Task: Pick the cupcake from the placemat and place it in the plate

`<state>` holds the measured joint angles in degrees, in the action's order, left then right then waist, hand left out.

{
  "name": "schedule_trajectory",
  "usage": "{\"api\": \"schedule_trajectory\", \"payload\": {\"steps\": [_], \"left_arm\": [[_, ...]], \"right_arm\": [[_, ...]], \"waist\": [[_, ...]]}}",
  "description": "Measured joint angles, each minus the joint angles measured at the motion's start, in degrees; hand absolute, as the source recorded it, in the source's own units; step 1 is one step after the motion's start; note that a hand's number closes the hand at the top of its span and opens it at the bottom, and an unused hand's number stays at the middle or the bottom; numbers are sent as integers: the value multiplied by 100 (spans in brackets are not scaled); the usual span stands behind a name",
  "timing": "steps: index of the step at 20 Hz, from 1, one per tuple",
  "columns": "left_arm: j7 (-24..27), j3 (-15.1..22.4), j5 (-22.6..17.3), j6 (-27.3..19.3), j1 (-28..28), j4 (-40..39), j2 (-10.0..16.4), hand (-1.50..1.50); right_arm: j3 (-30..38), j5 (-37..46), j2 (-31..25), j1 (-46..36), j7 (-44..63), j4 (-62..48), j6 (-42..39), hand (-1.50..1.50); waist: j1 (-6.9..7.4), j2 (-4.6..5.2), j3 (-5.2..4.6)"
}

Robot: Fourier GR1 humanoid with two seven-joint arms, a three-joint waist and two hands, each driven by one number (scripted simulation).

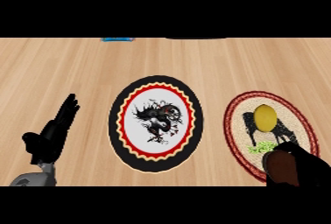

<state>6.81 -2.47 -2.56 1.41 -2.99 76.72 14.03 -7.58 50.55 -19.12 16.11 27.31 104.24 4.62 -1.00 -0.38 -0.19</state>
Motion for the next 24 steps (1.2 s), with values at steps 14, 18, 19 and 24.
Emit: {"api": "schedule_trajectory", "payload": {"steps": [14, 18, 19, 24], "left_arm": [[-28, -101, -24, 105, 133, 175, 17, 0], [-36, -115, 6, 91, 57, 117, 10, 0], [-26, -115, 12, 91, 2, 74, -4, 0], [-35, -74, 46, 119, -5, 95, -41, 0]], "right_arm": [[-1102, 984, -107, 1988, -346, 3045, 530, 150], [-1136, 1090, -108, 1686, -306, 3129, 723, 150], [-1176, 1117, -81, 1567, -249, 3139, 718, 150], [-1535, 1261, 114, 784, 247, 3182, 373, 150]], "waist": [[-2, 9, 11], [8, 12, 8], [15, 16, 8], [78, 29, 4]]}}
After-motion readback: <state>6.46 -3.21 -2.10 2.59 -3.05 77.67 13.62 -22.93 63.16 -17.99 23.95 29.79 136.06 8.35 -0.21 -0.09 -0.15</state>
